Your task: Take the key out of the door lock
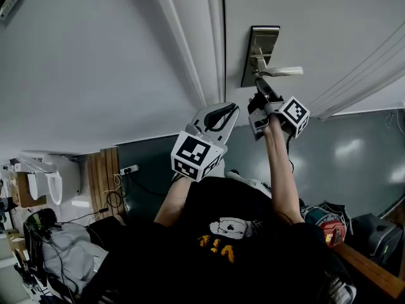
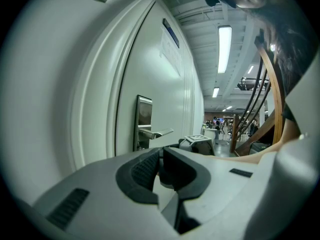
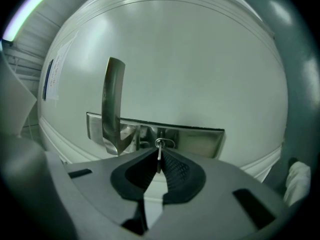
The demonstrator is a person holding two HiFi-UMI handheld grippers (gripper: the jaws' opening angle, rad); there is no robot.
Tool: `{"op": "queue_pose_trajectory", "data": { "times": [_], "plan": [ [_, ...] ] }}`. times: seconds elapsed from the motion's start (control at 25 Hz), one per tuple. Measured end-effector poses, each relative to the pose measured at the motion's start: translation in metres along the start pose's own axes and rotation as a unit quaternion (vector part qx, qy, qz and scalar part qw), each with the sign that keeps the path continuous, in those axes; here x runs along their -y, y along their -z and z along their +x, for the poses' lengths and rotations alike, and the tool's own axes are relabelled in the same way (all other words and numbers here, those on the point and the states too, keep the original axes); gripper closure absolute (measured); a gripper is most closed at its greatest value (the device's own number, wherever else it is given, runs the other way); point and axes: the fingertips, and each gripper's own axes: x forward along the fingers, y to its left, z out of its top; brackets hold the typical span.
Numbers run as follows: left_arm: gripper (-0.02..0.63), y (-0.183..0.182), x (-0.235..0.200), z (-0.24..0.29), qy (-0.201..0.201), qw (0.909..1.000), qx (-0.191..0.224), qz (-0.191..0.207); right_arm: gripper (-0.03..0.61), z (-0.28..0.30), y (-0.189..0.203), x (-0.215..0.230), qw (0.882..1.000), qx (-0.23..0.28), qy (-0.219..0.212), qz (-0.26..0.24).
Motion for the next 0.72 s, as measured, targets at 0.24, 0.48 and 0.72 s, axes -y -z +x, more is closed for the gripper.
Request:
{"op": "queue_pose_trajectory", "data": {
  "times": [0.24,0.48,0.72],
  "plan": [
    [0.584,0.003,0.0,0.003,0.003,1.0,-0.003,0.0,0.558,-0.016,0.004,0.004,1.0,-0.007,-0.017,0.014],
    [0.584,0.004,0.007,0.005,0.009,1.0,-0.004,-0.001,0.558,-0.026,0.01,0.003,1.0,-0.02,-0.015,-0.008],
    [0.584,0.011,0.016,-0.002,0.005,0.9999,-0.013,-0.004,0.558,-0.046,0.023,0.006,0.999,-0.041,-0.008,-0.029]
  ]
}}
